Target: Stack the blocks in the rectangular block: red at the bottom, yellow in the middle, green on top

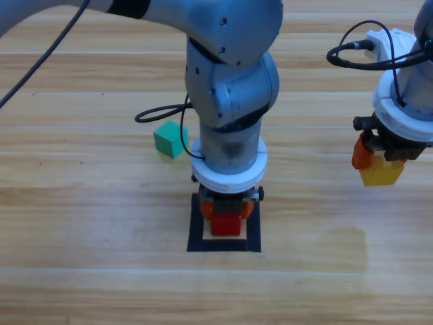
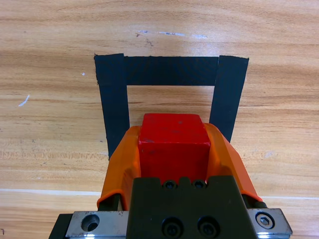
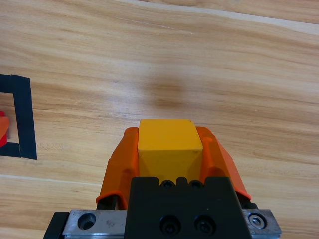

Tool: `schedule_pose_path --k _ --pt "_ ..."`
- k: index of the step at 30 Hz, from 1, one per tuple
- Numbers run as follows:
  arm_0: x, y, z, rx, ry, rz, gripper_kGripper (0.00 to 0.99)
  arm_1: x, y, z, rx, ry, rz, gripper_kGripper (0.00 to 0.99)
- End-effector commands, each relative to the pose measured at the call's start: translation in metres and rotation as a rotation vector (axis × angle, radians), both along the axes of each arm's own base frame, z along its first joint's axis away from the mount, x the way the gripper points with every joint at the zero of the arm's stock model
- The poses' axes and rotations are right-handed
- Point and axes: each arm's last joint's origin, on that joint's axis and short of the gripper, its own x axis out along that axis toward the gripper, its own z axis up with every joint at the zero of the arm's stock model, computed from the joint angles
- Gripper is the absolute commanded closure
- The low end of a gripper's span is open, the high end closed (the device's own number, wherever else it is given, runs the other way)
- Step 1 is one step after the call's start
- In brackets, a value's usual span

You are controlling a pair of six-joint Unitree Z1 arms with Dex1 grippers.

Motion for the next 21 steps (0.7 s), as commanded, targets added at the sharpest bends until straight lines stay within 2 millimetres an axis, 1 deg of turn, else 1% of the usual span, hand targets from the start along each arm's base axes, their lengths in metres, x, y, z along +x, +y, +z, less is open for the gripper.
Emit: schedule_pose_path --k 1,15,21 --pt "-0.0036 -0.0044 -0.0323 0.057 0.027 0.000 0.990 -0.0062 0.0065 -0.0187 -0.049 0.049 0.033 0.990" --pt "-0.0033 -0.0031 -0.0387 0.063 0.024 0.000 0.990 -0.0061 0.0067 -0.0193 -0.049 0.051 0.032 0.990" --pt "-0.0029 -0.0007 -0.0382 0.070 0.022 -0.001 0.990 -0.0060 0.0067 -0.0199 -0.052 0.052 0.031 0.990"
